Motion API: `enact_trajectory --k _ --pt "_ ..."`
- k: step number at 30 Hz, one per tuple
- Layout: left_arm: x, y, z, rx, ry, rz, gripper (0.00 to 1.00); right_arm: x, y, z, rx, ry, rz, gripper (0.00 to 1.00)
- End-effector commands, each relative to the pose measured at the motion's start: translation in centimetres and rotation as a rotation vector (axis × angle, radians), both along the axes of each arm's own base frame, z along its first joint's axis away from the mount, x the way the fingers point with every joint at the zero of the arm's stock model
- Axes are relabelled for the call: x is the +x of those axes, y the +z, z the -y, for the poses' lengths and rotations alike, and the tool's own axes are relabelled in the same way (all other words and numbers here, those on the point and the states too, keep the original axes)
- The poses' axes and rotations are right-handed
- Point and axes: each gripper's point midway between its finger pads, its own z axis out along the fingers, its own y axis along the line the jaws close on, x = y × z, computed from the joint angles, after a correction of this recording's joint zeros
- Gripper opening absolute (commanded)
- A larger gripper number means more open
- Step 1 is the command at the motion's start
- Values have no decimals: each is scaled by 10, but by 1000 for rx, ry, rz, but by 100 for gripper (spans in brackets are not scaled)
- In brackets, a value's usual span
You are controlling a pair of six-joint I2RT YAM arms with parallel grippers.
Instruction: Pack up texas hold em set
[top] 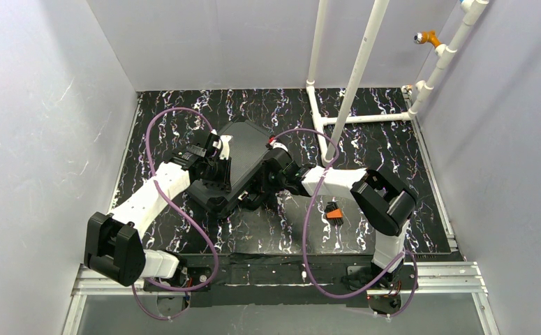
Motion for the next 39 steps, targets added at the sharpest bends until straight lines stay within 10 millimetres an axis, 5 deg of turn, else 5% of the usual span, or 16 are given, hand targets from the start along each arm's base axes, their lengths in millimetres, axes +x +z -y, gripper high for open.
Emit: enact_trajectory --k 1,10,22,32,39 --pt "-62 -51 -23 136 -29 -300 11 9 -32 6 -60 -29 23 1" --pt "-60 -49 -24 141 -26 -284 11 12 -9 6 -53 -23 56 1" --pt "-51 -36 -28 141 -9 -191 15 12 60 20 -24 -11 165 1" --pt "-40 7 -25 45 -12 57 45 11 123 28 43 18 301 1" --pt "-35 46 -26 -35 1 263 52 4 164 27 129 87 421 15"
